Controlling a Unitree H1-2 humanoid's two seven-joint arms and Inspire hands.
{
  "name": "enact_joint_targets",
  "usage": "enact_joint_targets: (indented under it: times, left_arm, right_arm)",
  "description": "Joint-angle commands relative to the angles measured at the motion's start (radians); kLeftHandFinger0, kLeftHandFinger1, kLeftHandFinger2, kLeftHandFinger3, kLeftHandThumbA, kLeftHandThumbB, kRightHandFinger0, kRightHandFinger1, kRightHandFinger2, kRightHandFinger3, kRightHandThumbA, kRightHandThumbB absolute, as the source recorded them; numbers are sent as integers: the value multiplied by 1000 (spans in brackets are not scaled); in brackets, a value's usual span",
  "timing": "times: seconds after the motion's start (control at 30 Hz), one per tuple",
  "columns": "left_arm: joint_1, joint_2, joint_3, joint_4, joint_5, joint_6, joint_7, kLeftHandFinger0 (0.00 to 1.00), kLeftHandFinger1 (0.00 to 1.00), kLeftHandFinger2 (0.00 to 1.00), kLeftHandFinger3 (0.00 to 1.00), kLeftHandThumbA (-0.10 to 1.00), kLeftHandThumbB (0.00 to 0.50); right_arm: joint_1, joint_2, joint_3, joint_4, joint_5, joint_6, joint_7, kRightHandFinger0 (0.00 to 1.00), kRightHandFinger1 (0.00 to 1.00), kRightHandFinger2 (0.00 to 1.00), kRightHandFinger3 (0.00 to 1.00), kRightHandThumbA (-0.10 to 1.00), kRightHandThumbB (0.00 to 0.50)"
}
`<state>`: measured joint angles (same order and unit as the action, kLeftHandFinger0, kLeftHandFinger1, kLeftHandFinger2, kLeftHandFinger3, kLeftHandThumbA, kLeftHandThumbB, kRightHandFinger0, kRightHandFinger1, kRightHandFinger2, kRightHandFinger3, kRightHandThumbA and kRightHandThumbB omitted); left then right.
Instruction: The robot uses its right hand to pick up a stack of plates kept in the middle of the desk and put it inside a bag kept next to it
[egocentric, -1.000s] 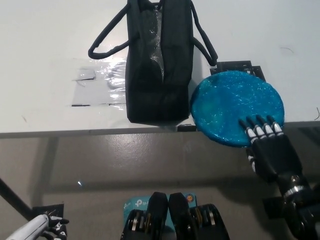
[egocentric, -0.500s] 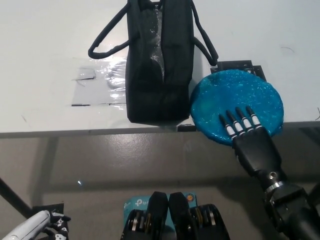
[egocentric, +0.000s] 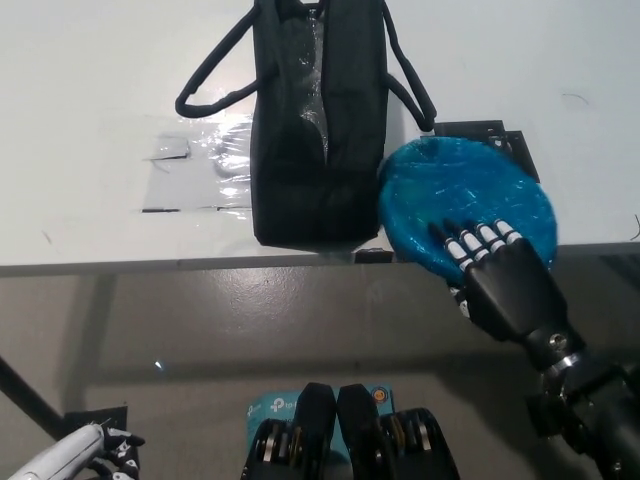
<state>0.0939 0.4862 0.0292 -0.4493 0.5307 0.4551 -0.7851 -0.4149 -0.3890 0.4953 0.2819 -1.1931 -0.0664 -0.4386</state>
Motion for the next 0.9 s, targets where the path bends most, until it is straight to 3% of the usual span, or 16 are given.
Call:
enact_joint_targets:
  times: [0.0,0.03,0.1,0.13,0.17,0.2,0.23,0.27,0.33,0.43,0.47,0.5,0.6,0.7,0.77,0.87]
  left_arm:
    - [3,23,10,-21,-20,15,18,773,769,861,985,330,0]
    - [3,22,10,-25,-21,15,20,767,767,861,978,314,0]
    - [4,20,12,-26,-17,15,21,758,760,853,962,304,0]
    - [6,19,14,-25,-17,15,19,765,770,861,971,306,0]
    - [7,20,14,-27,-22,15,21,764,771,864,973,305,0]
    - [8,16,17,-25,-22,15,24,763,769,863,971,304,0]
    - [8,15,18,-25,-21,15,24,759,762,861,968,291,0]
    - [8,12,20,-28,-17,15,22,761,767,865,975,289,0]
    - [14,16,16,-30,-19,15,26,761,767,865,973,290,0]
    - [18,13,18,-27,-17,15,26,764,767,857,953,302,0]
    - [20,14,17,-29,-12,15,25,772,763,851,951,317,0]
    - [23,12,19,-31,-9,15,23,773,762,850,951,319,0]
    - [28,19,11,-31,0,15,28,785,764,847,956,337,0]
    - [29,20,7,-25,-1,15,38,757,754,850,968,318,0]
    - [27,21,5,-17,-9,15,44,744,744,839,951,305,0]
    - [28,10,7,-14,-8,15,45,754,752,848,970,310,0]
  right_arm:
    - [-1,-1,-69,-86,164,-67,32,0,0,138,94,-100,322]
    - [11,9,-91,-94,211,-74,47,0,0,163,16,-100,308]
    - [28,27,-122,-111,261,-73,66,0,0,177,0,-100,330]
    - [38,42,-146,-134,305,-46,111,0,0,183,0,-100,301]
    - [64,78,-208,-174,443,-27,153,0,10,225,0,-100,321]
    - [84,110,-267,-216,539,15,176,0,34,301,17,-100,294]
    - [88,120,-283,-229,558,29,183,0,55,390,97,-100,281]
    - [92,135,-317,-253,605,47,192,0,38,375,131,-100,312]
    - [89,157,-372,-280,688,61,205,0,0,260,176,-100,316]
    - [80,188,-450,-297,812,73,209,0,0,162,160,-100,258]
    - [67,230,-564,-337,1012,121,220,0,0,41,119,-100,230]
    - [62,246,-593,-347,1053,142,218,0,0,8,100,-100,222]
    - [-2,293,-728,-405,1216,223,183,0,0,0,3,-100,116]
    - [-40,297,-774,-438,1263,267,192,0,0,0,0,-100,77]
    - [-66,287,-782,-454,1294,263,202,0,0,1,35,-100,67]
    - [-139,280,-783,-459,1289,267,208,0,0,3,0,-100,59]
